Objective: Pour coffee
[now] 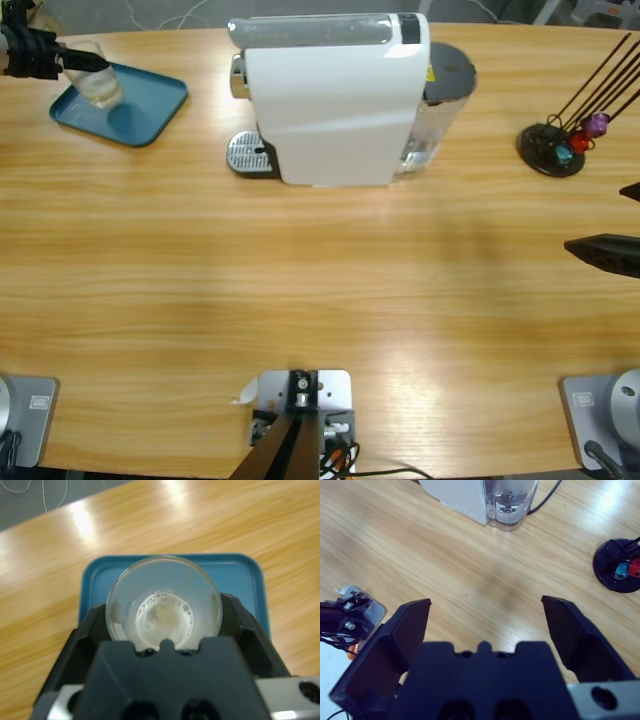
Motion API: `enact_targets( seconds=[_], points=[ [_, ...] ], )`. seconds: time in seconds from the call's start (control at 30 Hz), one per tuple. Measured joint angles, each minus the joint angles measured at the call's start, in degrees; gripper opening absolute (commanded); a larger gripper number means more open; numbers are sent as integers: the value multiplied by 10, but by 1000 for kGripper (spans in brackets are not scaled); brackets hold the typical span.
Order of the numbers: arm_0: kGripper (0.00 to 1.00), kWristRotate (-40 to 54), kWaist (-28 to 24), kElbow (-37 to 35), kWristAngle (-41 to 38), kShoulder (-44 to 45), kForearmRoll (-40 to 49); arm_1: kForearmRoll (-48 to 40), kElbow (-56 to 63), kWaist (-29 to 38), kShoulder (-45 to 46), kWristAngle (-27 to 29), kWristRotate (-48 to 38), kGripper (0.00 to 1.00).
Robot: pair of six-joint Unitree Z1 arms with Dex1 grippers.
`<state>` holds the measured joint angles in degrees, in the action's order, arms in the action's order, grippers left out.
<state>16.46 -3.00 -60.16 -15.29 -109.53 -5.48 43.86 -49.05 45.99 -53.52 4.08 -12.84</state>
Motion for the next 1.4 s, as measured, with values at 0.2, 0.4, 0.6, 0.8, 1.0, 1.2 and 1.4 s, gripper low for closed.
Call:
enact_targets(
  seconds=[0.2,0.4,0.6,0.8,1.0,1.2,1.4],
  points=[
    [0,-13,0,0,-1,-18,-1,0,0,0,-7,0,0,987],
    [965,-17,0,0,-9,-21,-4,0,0,0,-9,0,0,982],
    [987,-18,-1,6,-19,-22,-7,0,0,0,-12,0,0,982],
    [987,-17,-1,31,-24,2,-7,0,0,0,-12,0,0,982],
    [987,-17,0,43,-25,109,9,0,0,0,-11,1,0,986],
    [987,-17,77,67,-22,261,159,0,0,0,-10,3,0,987],
    [999,-45,183,121,-41,392,243,1,0,0,-8,9,0,987]
  ],
)
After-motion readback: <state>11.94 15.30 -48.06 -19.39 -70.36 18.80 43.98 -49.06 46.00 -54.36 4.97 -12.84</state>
